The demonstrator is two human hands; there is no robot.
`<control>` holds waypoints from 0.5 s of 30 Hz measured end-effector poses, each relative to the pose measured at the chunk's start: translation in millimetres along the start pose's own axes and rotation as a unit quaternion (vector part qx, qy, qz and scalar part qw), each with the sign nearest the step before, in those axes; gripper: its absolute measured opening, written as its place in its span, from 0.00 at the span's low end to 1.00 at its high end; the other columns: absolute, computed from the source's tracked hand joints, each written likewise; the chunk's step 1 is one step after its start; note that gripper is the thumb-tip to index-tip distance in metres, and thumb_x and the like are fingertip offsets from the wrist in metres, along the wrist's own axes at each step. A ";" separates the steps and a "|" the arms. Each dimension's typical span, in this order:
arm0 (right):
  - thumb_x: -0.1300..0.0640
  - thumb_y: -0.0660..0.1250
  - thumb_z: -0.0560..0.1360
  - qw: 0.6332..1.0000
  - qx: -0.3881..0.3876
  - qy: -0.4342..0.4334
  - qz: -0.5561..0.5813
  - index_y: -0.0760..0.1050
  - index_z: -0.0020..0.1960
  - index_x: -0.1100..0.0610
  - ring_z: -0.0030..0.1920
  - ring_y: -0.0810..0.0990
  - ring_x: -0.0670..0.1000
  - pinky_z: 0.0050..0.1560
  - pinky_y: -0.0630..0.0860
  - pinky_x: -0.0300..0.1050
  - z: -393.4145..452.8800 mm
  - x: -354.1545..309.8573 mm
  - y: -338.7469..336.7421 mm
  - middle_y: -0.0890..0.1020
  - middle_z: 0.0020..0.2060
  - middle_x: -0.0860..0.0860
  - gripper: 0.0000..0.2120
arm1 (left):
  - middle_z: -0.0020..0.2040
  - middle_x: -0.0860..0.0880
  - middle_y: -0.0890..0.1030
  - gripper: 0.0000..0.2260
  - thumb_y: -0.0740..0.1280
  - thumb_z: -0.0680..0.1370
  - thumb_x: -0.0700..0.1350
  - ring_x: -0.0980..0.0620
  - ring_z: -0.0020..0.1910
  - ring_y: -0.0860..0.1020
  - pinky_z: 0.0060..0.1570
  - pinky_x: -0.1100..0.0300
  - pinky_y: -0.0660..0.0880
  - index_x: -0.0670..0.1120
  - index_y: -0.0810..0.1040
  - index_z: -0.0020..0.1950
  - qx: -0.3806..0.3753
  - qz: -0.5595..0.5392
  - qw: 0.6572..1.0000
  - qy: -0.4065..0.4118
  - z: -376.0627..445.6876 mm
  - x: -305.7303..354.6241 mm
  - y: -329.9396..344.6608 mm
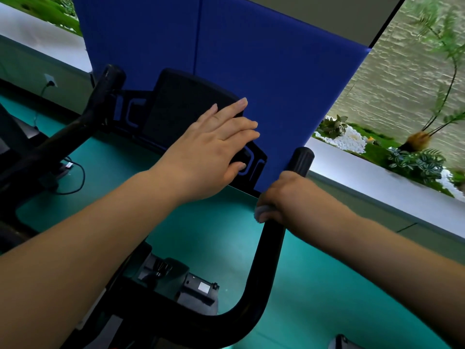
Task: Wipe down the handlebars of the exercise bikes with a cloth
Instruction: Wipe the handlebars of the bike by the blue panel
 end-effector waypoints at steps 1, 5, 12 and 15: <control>0.47 0.63 0.76 1.000 0.007 0.008 0.004 0.80 0.46 0.48 0.45 0.69 0.49 0.49 0.70 0.44 0.6 3.2 -1.6 0.81 0.42 0.44 0.08 | 0.73 0.52 0.66 0.24 0.63 0.76 0.52 0.52 0.77 0.49 0.75 0.50 0.46 0.47 0.67 0.72 -0.001 0.005 1.000 0.000 -0.8 0.2 -0.1; 0.48 0.63 0.76 0.997 0.052 0.040 -0.027 0.78 0.44 0.47 0.46 0.71 0.51 0.50 0.69 0.45 4.8 13.9 -11.5 0.80 0.41 0.45 0.06 | 0.74 0.51 0.65 0.26 0.63 0.76 0.53 0.49 0.77 0.49 0.74 0.48 0.47 0.49 0.65 0.73 -0.012 0.035 0.999 0.006 -5.2 4.1 1.1; 0.49 0.65 0.75 0.999 -0.009 0.021 0.039 0.80 0.44 0.51 0.45 0.70 0.50 0.48 0.70 0.44 -12.6 -30.9 7.5 0.82 0.39 0.46 0.08 | 0.77 0.49 0.58 0.28 0.61 0.78 0.51 0.47 0.78 0.46 0.74 0.47 0.45 0.50 0.58 0.77 -0.045 0.092 0.995 0.008 -11.5 13.7 1.0; 0.51 0.64 0.74 0.998 -0.001 0.056 -0.003 0.81 0.46 0.51 0.45 0.72 0.51 0.50 0.70 0.45 -3.5 -10.1 -1.2 0.82 0.40 0.47 0.08 | 0.78 0.49 0.56 0.30 0.62 0.77 0.47 0.47 0.78 0.46 0.74 0.49 0.43 0.50 0.55 0.78 -0.054 0.100 0.994 0.001 -14.4 16.4 0.0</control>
Point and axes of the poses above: each hand's wrist, its own z-axis towards the middle knuckle, its own y-axis out of the palm, x = y × z, the point moved 2 cm from there along z, towards the middle knuckle
